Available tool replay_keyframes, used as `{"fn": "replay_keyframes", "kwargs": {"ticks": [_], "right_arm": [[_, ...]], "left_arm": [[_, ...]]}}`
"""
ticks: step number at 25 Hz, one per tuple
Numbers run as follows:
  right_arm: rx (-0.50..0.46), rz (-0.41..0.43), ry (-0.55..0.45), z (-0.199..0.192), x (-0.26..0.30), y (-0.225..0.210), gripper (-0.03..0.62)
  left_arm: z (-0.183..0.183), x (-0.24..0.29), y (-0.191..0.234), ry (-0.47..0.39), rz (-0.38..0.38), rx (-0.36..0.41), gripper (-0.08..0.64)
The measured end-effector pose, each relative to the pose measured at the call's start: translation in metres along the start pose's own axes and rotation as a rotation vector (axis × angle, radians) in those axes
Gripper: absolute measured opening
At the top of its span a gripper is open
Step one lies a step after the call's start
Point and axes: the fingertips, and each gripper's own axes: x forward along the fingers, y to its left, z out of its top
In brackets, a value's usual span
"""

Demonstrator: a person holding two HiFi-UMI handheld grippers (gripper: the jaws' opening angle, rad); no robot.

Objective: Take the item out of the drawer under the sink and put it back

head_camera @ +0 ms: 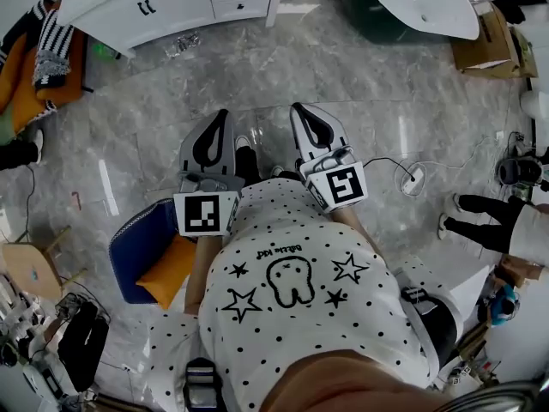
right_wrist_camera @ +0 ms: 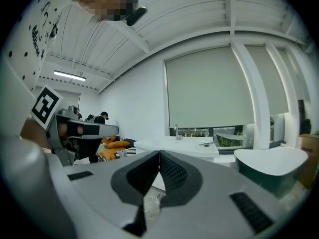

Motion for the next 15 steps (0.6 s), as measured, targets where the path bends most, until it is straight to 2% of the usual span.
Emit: {"fn": "replay_keyframes", "kwargs": {"ticks": [7,15], "right_arm": [[0.007,-0.034,-0.005,0.003,0.053,0.005,0.012],[0.014,-0.028,0.017,0.001,0.082,0.012,0.012]], "left_arm": [[0.002,0.024,0.05,-0.002,-0.02,-0.015,0.005],[-0.006,0.036,0.079,0.021,-0.016,-0.042,0.005]]}}
